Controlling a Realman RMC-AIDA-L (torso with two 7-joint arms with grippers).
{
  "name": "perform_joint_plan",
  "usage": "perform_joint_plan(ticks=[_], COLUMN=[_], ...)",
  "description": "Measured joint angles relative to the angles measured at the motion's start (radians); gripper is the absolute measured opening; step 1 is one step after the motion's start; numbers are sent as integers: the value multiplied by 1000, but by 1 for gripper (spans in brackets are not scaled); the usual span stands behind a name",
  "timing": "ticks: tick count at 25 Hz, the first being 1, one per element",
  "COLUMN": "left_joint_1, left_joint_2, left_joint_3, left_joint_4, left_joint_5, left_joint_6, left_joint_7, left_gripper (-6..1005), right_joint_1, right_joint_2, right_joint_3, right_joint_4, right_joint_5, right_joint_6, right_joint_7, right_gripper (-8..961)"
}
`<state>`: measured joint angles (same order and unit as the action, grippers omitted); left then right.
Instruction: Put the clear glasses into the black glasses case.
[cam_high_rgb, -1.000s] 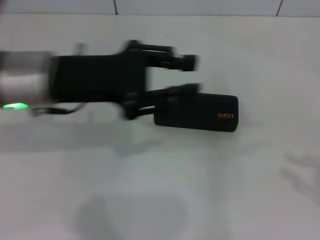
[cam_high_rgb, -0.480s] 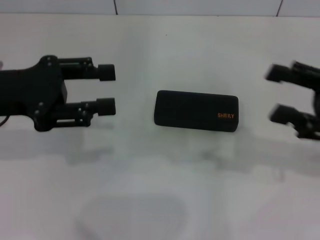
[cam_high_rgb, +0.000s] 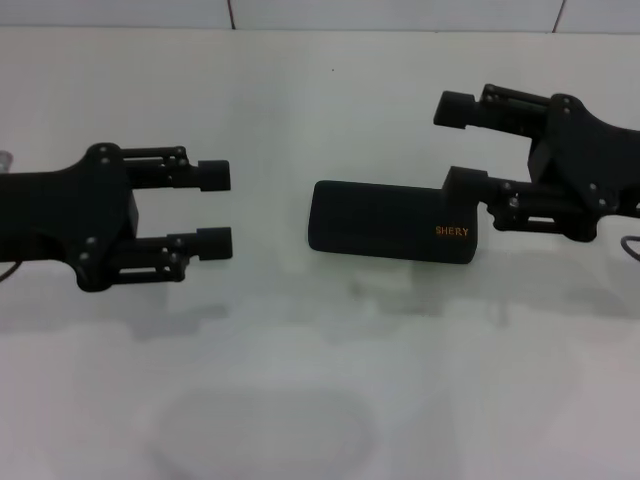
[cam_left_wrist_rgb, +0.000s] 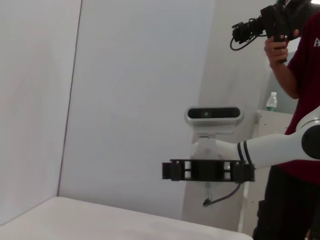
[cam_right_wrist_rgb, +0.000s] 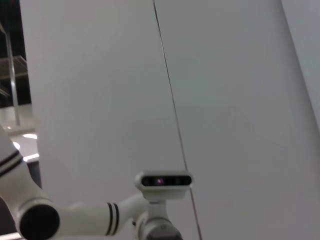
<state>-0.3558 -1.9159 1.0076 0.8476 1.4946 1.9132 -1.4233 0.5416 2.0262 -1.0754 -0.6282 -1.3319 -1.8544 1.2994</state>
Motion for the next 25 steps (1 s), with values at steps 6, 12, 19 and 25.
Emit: perform_joint_plan(ticks=[6,12,19,25], left_joint_1=[-8,-11,-12,-12], left_joint_2=[-2,-4,-12,-24], left_joint_3=[-35,-49,-97,-117], left_joint_4=[0,0,0,-8], left_joint_5=[18,19,36,44], left_joint_6=[-1,-7,-13,-14], left_joint_7=[4,5,20,39], left_gripper=[654,654,654,654], right_joint_1=[10,3,2,3], right_joint_2=[-1,-3,-4,-6], right_joint_3=[-22,-25,-26,-26], right_joint_4=[10,11,12,20], right_joint_5=[13,13,7,5], right_joint_6=[4,10,13,16], right_joint_7=[0,-1,-6,-8], right_gripper=[738,738,738,738])
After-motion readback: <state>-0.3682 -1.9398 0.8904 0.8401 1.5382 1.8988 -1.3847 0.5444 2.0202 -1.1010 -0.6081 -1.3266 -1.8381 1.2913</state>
